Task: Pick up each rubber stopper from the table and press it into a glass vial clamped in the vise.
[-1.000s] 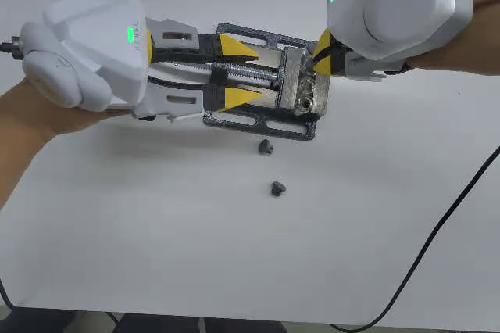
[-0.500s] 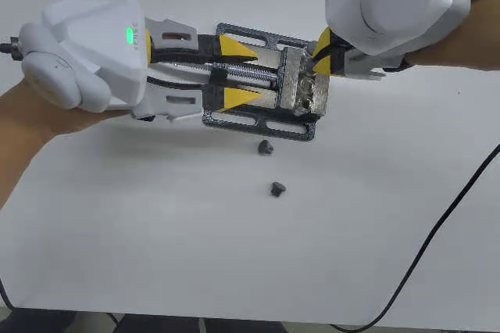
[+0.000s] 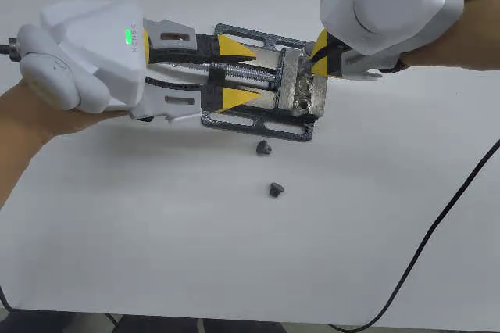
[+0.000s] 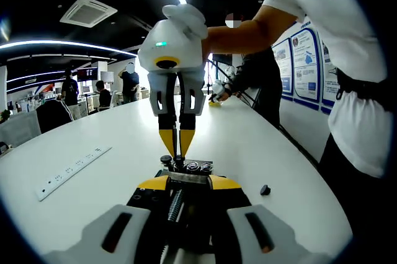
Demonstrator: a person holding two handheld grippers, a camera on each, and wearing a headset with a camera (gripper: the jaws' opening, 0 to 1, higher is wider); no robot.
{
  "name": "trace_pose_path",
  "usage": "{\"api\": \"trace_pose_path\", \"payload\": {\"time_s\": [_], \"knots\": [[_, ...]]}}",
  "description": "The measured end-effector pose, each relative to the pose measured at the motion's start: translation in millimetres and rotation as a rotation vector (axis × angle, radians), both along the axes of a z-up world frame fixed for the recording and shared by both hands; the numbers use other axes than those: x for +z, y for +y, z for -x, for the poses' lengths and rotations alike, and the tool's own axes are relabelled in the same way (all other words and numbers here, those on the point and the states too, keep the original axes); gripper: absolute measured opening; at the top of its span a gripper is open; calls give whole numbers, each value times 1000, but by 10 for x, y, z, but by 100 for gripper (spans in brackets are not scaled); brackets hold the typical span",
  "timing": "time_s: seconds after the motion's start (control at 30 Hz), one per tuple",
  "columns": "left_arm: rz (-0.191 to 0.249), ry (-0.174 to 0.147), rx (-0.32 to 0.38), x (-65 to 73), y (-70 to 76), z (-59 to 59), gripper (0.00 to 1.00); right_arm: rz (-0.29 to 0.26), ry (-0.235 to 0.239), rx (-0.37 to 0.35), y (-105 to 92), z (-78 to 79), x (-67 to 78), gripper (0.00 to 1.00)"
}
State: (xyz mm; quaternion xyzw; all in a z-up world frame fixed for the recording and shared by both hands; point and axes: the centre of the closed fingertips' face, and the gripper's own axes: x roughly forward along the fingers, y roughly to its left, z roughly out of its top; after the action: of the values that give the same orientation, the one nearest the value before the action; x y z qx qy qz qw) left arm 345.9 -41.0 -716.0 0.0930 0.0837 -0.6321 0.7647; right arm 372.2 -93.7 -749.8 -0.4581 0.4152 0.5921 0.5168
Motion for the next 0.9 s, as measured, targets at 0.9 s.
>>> {"api": "trace_pose_path", "payload": {"time_s": [0.9], "knots": [[-8,7,-11,-61,-54,-80,21,15,22,7,30,10,-39,5]]}}
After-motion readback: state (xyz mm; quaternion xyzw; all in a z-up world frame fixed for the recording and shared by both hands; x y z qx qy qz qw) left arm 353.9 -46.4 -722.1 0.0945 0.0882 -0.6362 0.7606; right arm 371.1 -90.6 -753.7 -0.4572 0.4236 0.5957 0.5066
